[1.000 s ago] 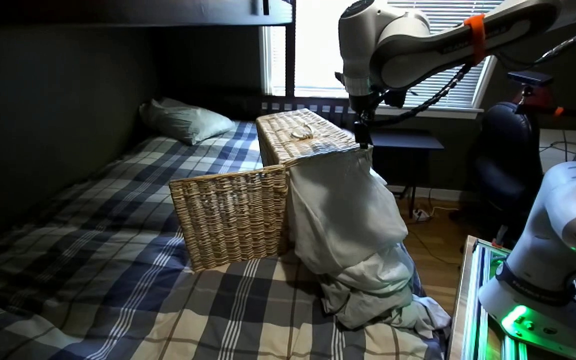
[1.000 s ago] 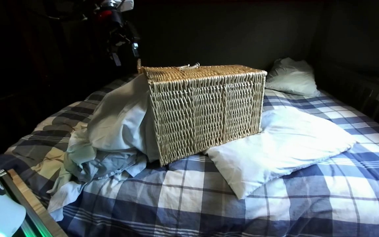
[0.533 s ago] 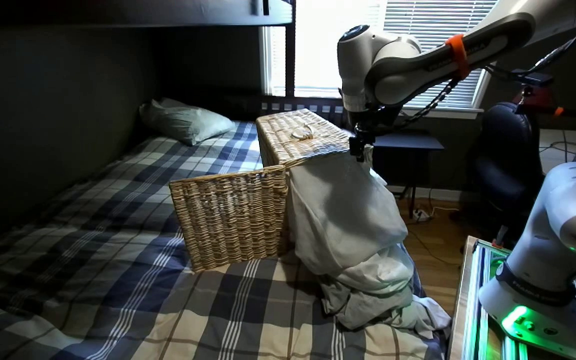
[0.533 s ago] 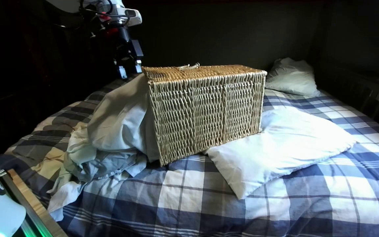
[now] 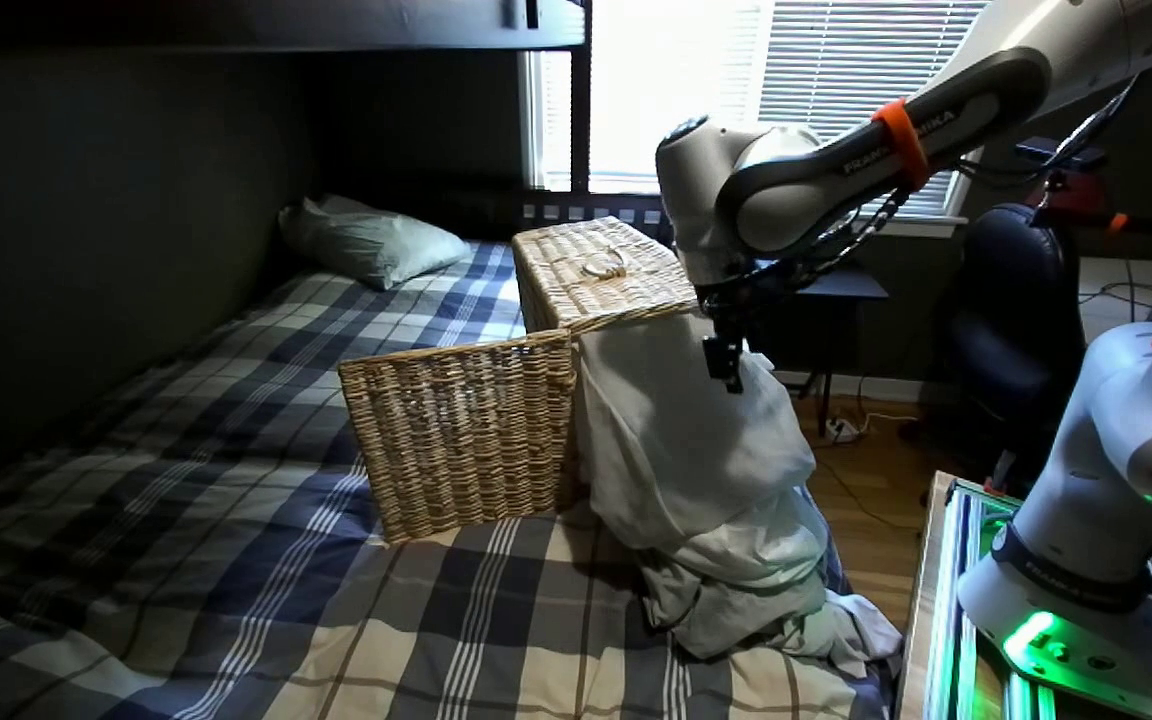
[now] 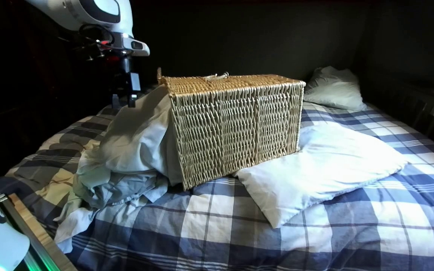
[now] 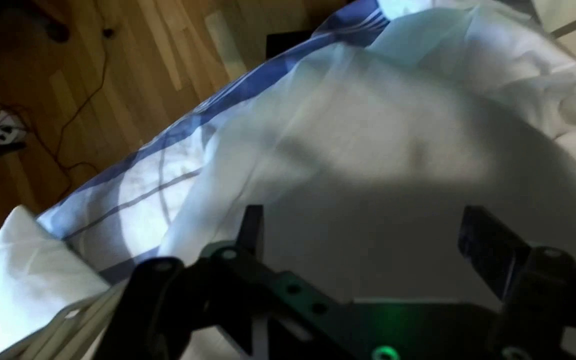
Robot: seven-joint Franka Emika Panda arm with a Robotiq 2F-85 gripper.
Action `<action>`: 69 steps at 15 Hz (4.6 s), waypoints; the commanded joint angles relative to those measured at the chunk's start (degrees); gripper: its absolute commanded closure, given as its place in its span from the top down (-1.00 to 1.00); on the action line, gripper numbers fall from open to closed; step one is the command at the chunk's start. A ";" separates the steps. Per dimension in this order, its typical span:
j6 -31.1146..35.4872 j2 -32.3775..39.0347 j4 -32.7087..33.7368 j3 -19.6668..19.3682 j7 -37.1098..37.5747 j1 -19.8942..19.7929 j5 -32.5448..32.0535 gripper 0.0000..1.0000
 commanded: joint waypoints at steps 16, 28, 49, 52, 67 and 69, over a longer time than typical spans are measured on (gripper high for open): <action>30.89 7.05 -12.81 -3.16 24.62 -3.76 -1.22 1.00; 39.29 16.10 -2.98 -4.95 59.83 -4.95 -42.54 1.00; 30.03 24.95 9.67 -5.30 48.06 -0.40 -44.95 1.00; 27.27 20.16 3.05 -2.55 40.41 0.78 -38.93 1.00; -18.76 -1.32 -2.51 10.98 28.01 10.49 -45.22 1.00; -19.92 -0.15 -2.24 10.62 25.20 9.98 -51.65 1.00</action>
